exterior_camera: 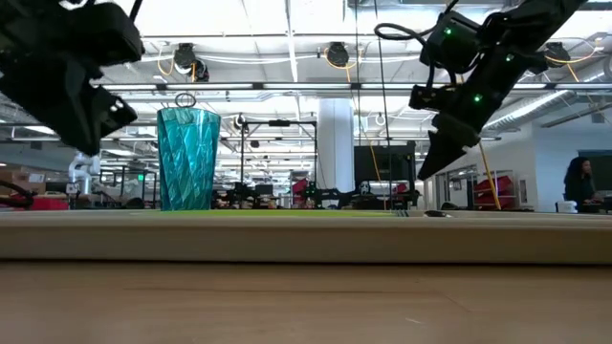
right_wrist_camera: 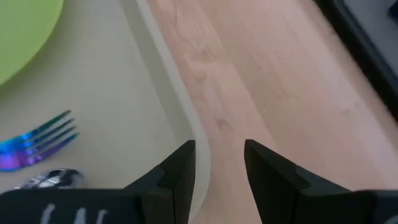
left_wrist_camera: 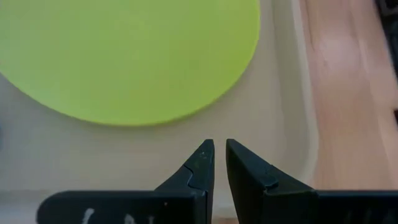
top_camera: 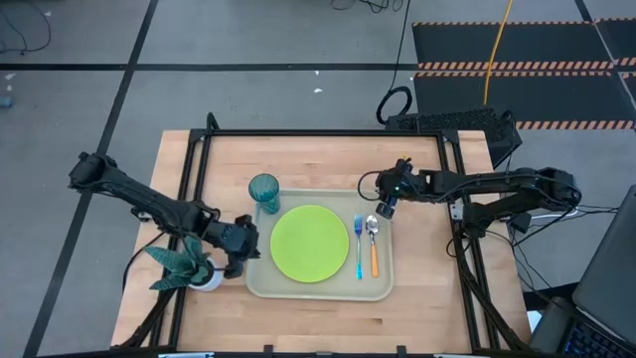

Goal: Pick and place plate/cup/fork/spoon on tray
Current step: Adjust the gray serving tray

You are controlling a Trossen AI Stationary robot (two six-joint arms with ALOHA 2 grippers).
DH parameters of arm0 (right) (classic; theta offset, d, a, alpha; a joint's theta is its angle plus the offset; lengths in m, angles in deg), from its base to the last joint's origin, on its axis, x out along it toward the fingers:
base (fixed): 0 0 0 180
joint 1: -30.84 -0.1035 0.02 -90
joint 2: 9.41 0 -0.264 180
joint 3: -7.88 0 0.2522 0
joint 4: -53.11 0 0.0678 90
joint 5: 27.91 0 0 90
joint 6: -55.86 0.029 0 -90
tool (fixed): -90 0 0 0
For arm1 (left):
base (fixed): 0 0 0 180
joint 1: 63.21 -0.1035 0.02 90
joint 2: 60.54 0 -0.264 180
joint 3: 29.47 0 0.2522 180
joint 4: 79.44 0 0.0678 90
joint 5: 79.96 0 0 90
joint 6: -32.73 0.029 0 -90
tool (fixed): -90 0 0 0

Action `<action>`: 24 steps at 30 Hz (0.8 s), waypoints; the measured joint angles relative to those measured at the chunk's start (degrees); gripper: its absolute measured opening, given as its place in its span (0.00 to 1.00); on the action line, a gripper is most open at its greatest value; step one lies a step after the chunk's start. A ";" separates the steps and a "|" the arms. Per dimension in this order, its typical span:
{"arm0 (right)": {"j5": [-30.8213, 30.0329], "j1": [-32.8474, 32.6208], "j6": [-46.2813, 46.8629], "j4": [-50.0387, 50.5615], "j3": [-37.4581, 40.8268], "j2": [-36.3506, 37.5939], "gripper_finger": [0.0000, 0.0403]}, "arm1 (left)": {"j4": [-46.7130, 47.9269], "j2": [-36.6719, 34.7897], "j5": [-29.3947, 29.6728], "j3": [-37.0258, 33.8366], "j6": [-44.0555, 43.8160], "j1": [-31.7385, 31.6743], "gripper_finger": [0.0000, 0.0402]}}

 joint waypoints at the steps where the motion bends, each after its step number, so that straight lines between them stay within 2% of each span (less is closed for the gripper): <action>1: 1.31 0.49 -0.06 -0.35 0.02 -0.06 0.33 | -0.12 1.04 -0.70 0.00 -0.03 0.07 0.10; 6: 3.58 2.25 -1.53 -1.01 0.02 -0.28 0.33 | -2.43 4.87 -1.59 0.00 0.02 0.09 0.10; 10: 8.12 3.38 -4.13 -0.91 0.02 -0.28 0.34 | -2.98 5.67 -1.59 0.00 0.04 0.09 0.10; 15: 8.96 4.19 -7.16 -1.04 0.03 -2.15 0.44 | -4.35 5.66 -1.52 0.00 1.46 0.07 0.10; 19: 8.95 4.75 -7.48 -4.24 0.02 -6.59 0.53 | -4.96 5.65 -1.37 0.00 2.28 0.07 0.10; 24: 8.96 5.08 -8.64 -6.06 -0.76 -11.48 0.57 | -5.15 5.64 -1.35 0.00 2.38 0.07 0.10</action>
